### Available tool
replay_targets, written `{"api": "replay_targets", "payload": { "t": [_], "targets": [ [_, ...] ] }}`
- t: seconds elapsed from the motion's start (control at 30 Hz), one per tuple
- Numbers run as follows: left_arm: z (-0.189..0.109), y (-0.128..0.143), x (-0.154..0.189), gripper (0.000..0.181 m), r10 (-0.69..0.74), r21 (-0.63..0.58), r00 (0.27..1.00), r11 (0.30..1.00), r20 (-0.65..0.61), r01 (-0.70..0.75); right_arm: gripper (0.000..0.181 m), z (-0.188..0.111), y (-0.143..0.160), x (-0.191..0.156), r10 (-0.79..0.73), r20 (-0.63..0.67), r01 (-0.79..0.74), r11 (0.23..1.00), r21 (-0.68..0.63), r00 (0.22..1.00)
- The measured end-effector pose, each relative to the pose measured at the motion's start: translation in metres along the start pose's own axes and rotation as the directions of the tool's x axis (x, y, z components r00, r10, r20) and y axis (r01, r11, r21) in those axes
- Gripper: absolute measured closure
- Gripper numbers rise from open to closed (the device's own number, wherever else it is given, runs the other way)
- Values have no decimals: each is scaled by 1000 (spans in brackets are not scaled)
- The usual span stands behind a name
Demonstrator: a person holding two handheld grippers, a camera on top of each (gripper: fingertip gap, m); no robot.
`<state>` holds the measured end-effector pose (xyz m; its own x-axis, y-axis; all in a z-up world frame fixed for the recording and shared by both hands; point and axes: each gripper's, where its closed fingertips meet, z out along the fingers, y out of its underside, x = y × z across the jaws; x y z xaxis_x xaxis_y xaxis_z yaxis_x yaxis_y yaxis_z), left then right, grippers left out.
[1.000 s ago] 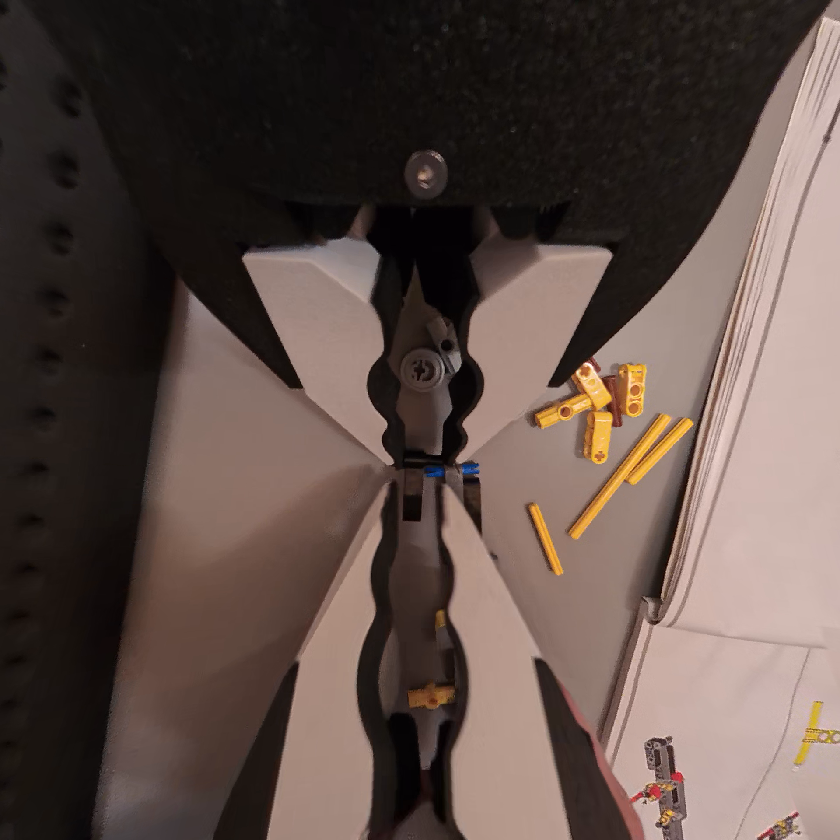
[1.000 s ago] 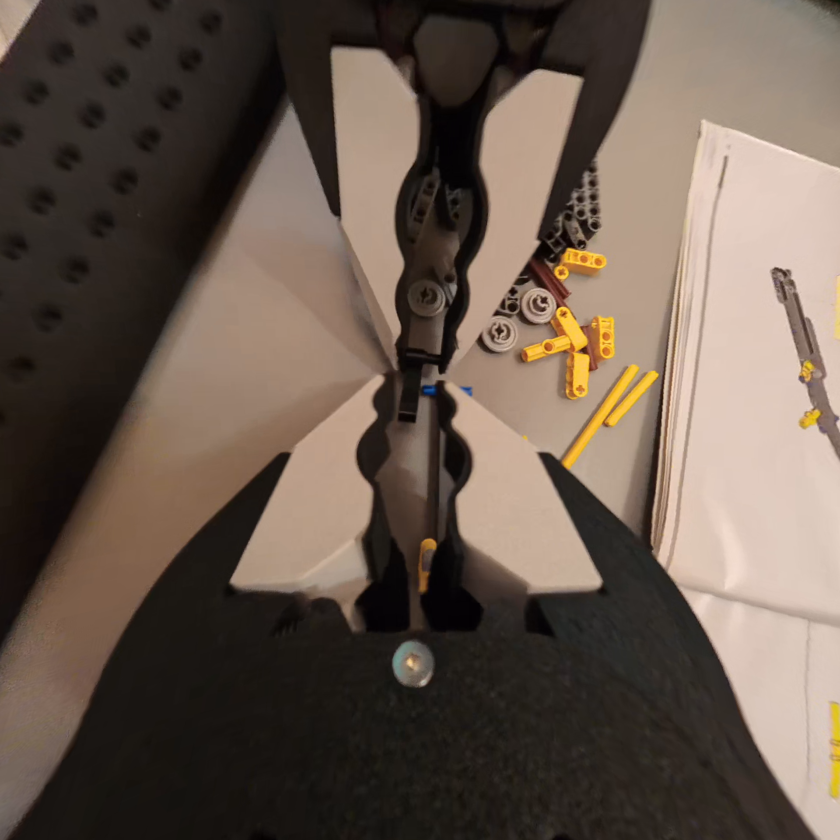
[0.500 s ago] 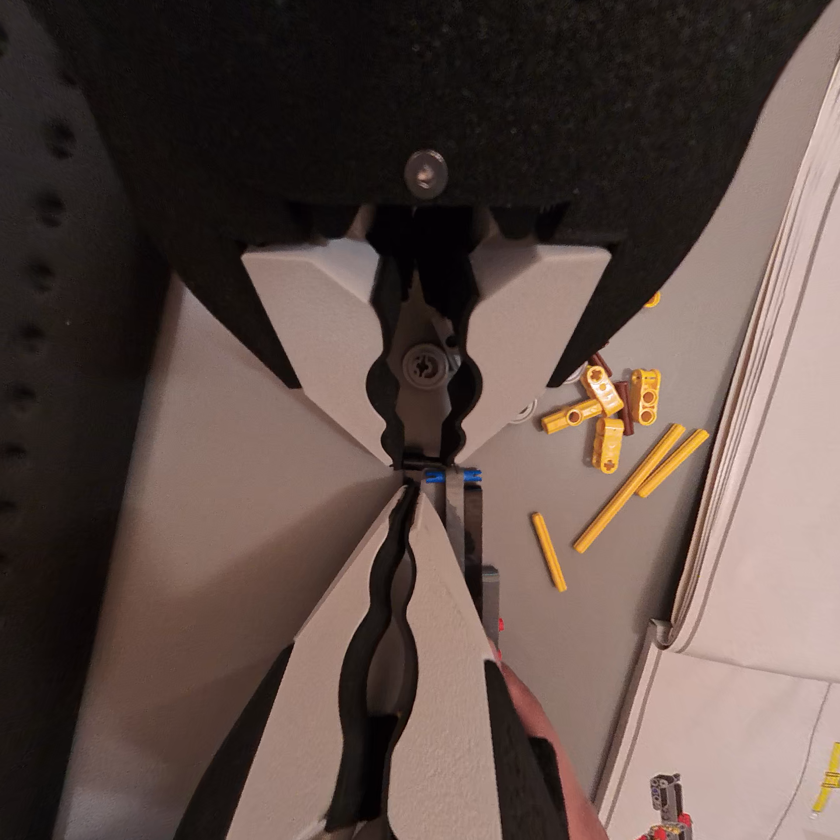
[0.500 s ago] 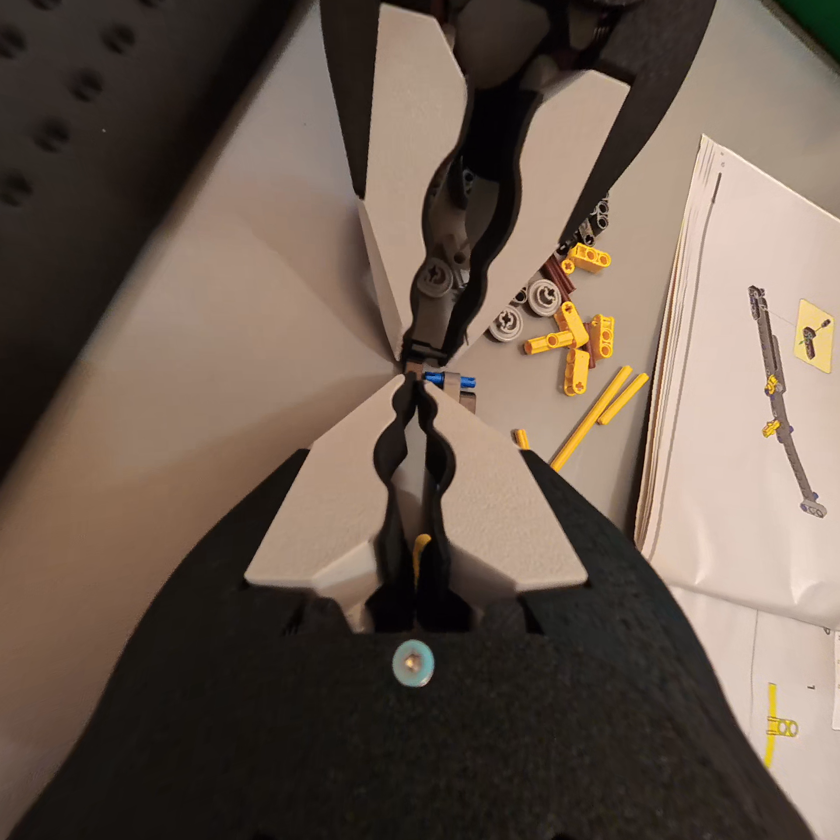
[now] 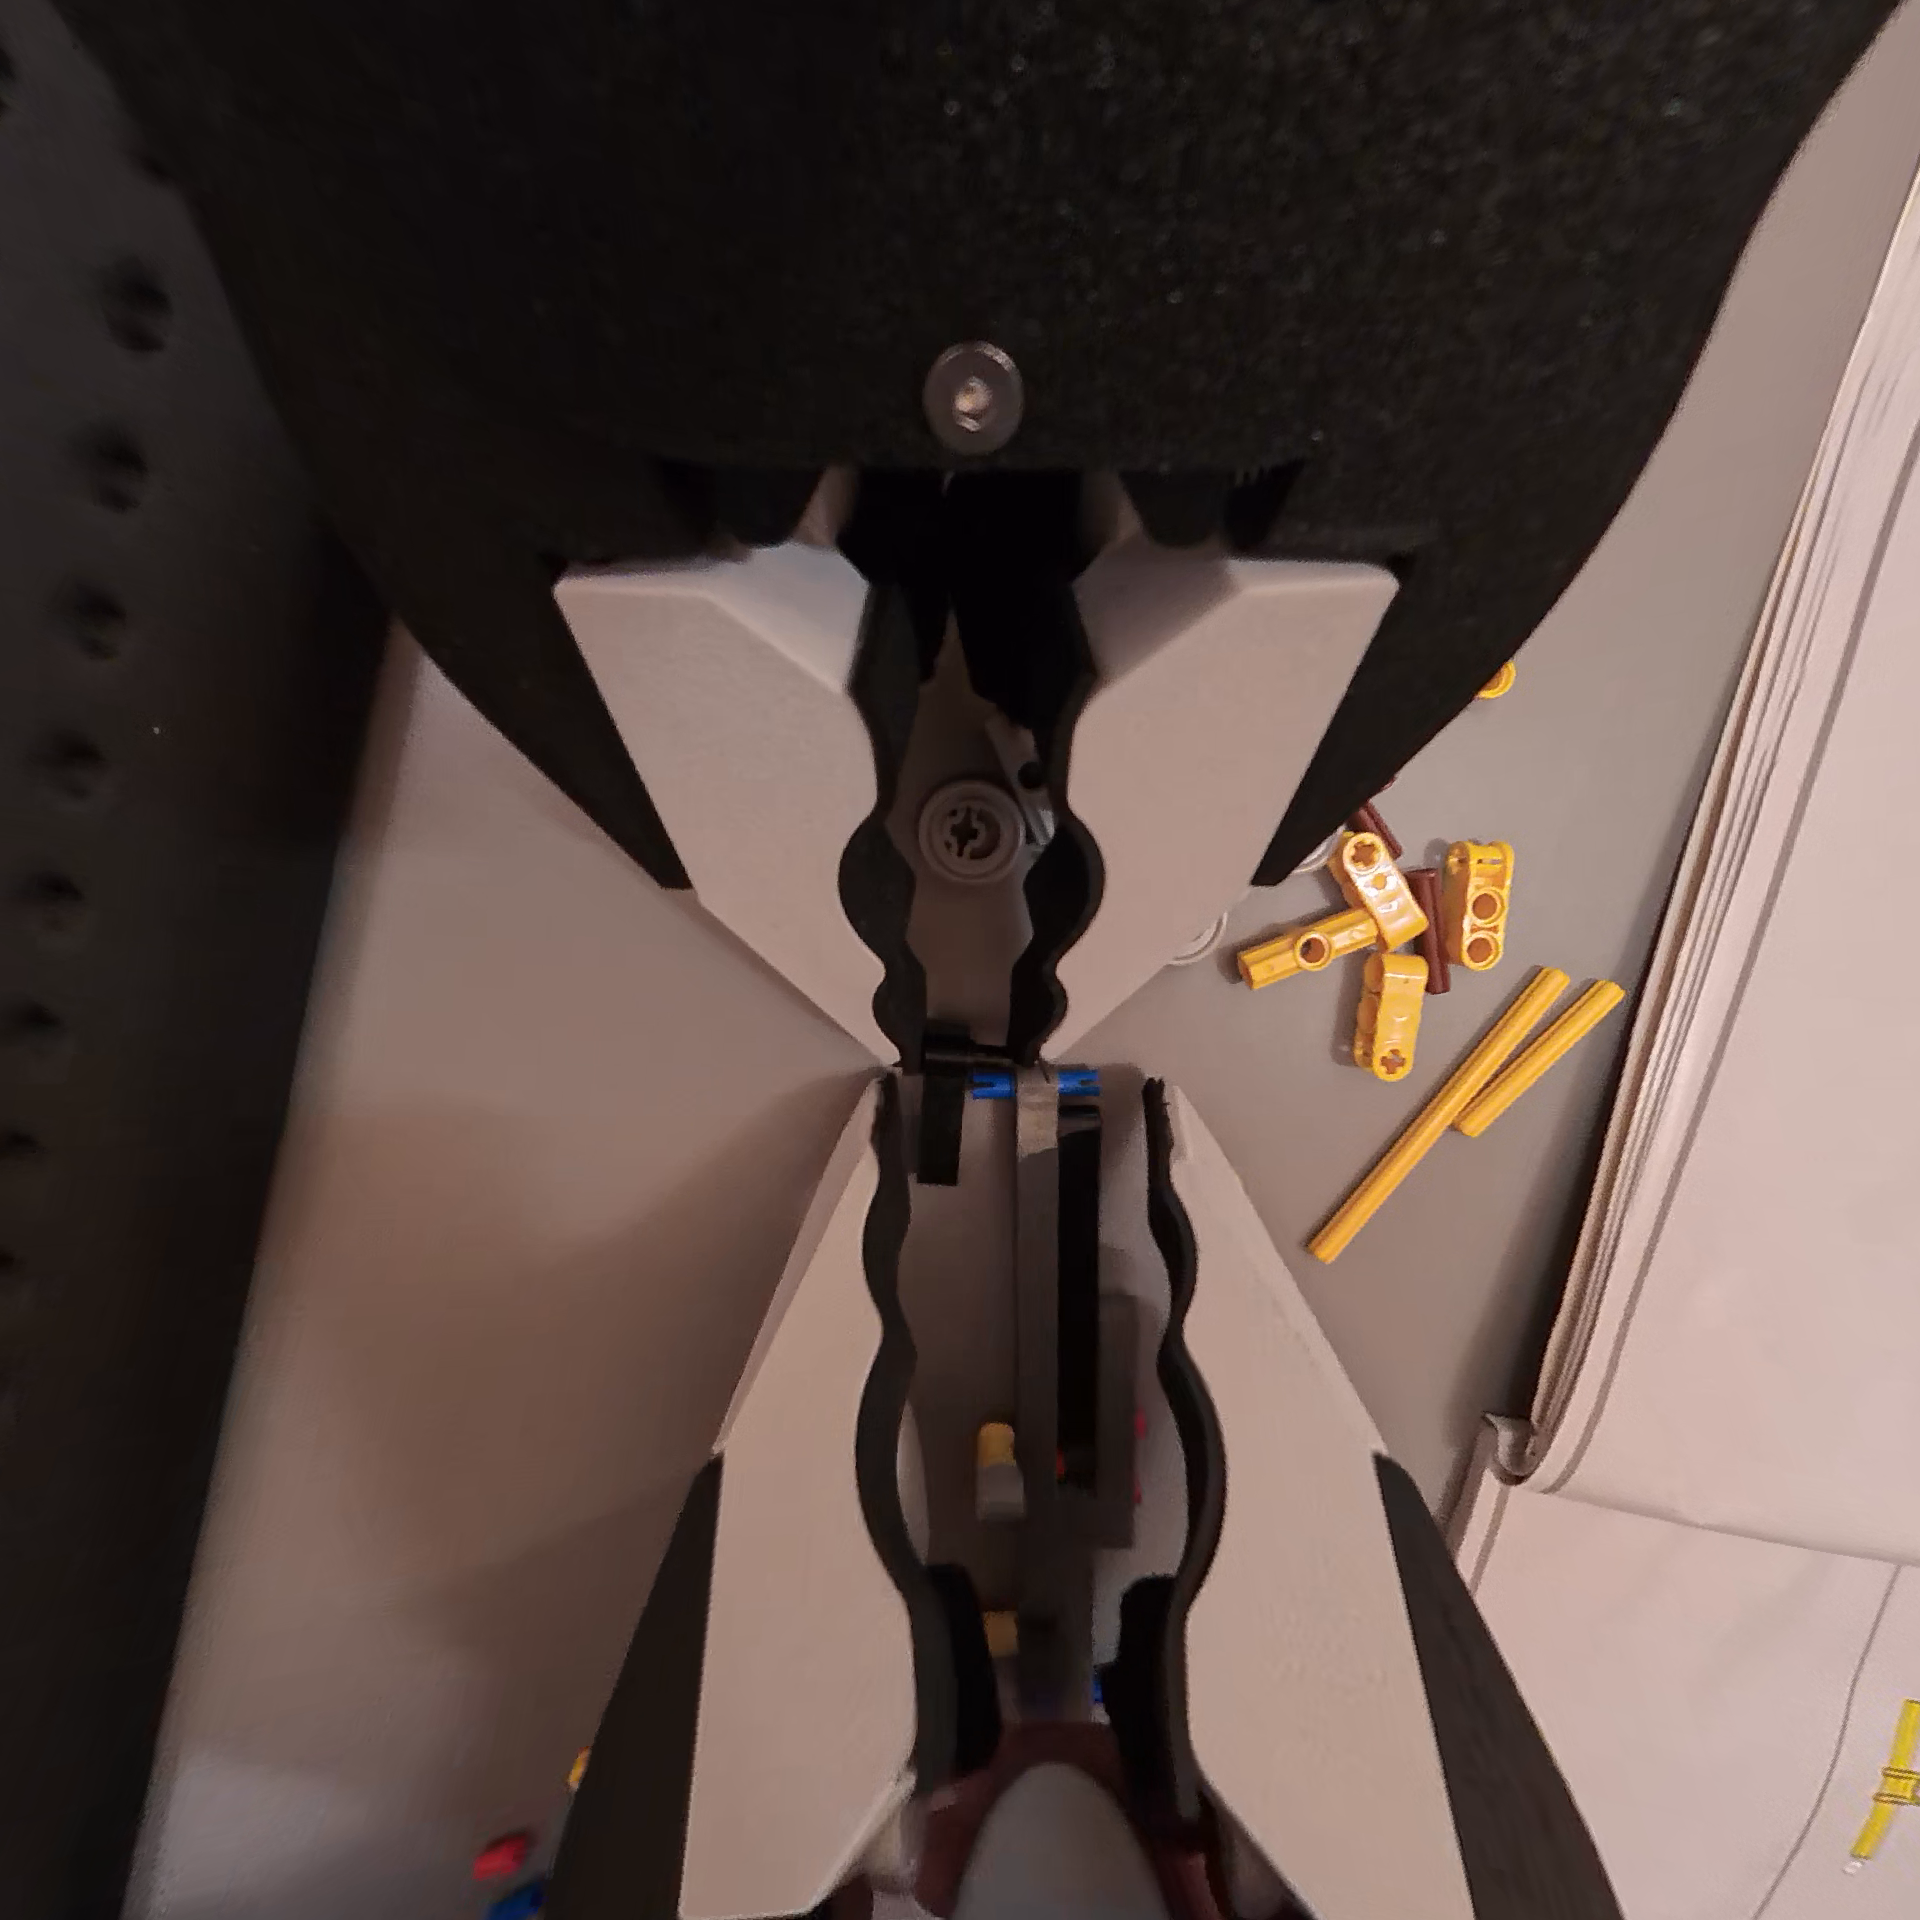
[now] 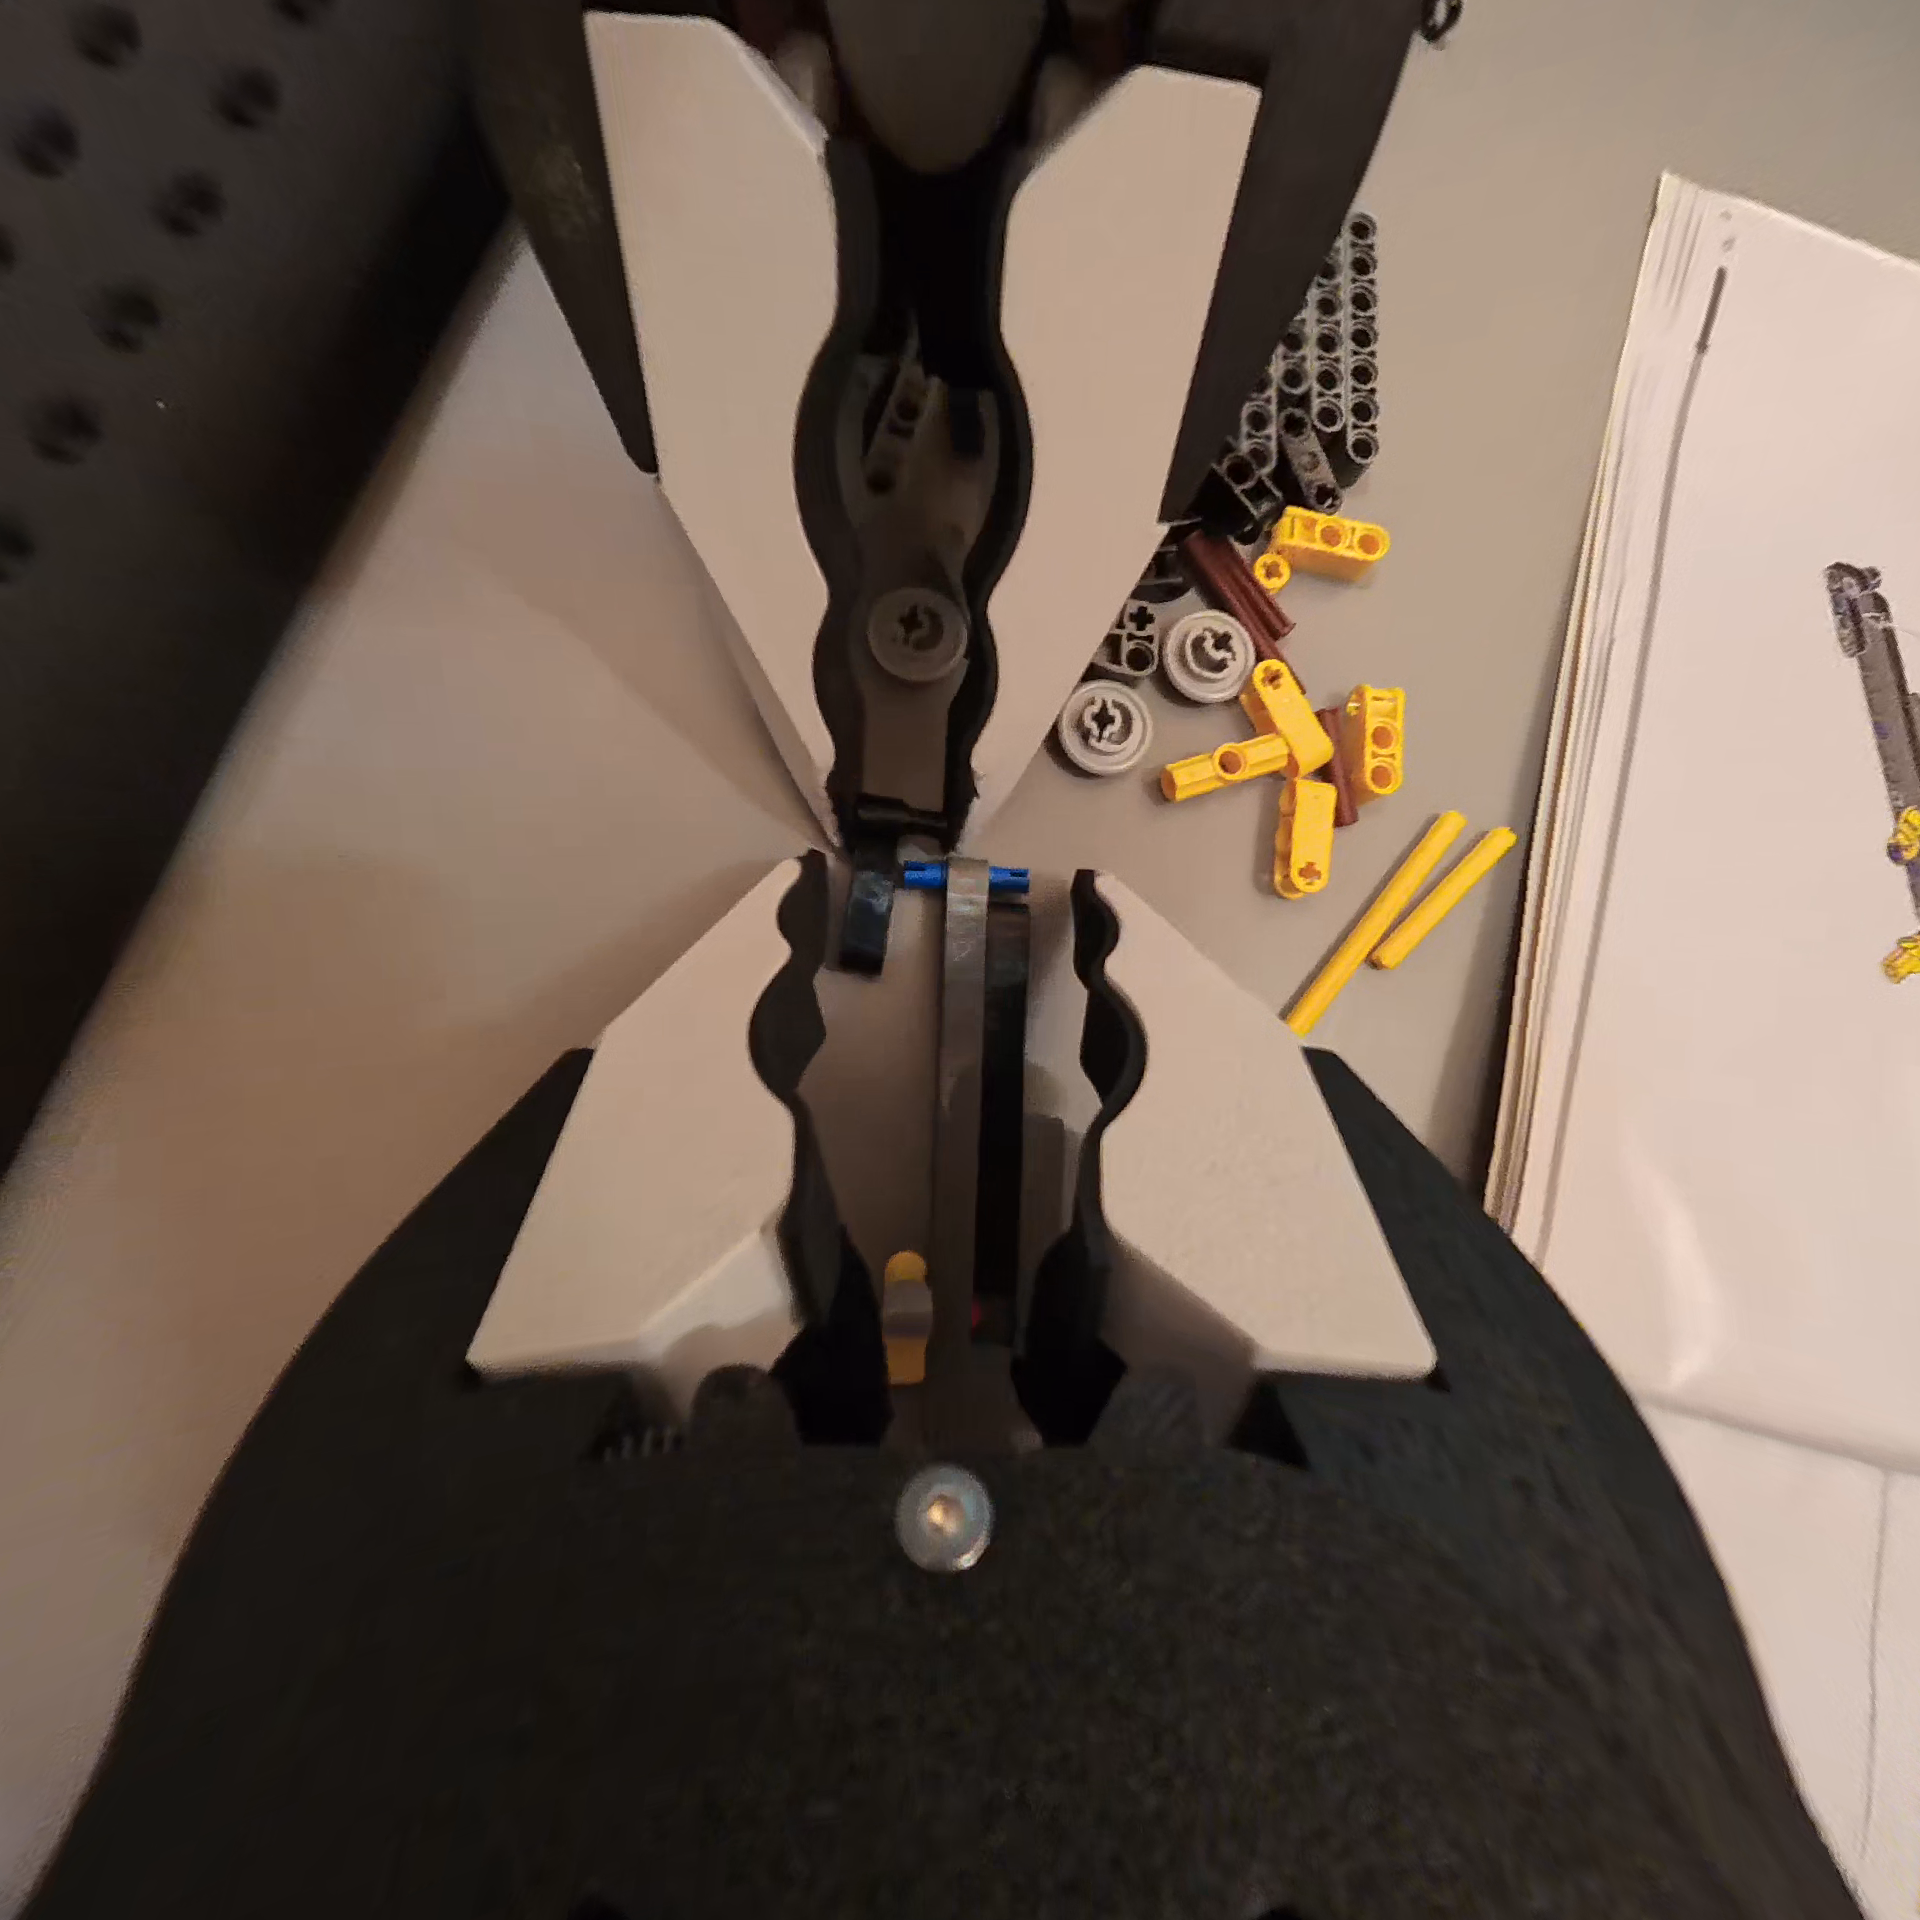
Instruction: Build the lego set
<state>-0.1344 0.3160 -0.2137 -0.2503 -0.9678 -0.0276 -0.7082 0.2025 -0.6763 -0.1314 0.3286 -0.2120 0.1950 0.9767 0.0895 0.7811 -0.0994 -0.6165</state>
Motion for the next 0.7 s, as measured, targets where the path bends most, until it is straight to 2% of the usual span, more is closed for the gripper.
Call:
{"api": "replay_targets", "payload": {
  "t": [0.2, 0.57, 0.7],
  "targets": [
    [0, 0, -1, 167, -10, 1, 1000, 1000, 1, 10, 150, 1, 1, -2, 16, 35, -16, 1000, 17, 999],
    [0, 0, -3, 167, -8, 12, 998, 1000, 60, 8, 151, 1, 2, -2, 48, 27, -48, 999, 20, 998],
    [1, 0, -2, 167, 6, 18, 999, 1000, 37, -7, 151, 1, 2, -2, 66, 37, -68, 997, 39, 997]
  ]
}}
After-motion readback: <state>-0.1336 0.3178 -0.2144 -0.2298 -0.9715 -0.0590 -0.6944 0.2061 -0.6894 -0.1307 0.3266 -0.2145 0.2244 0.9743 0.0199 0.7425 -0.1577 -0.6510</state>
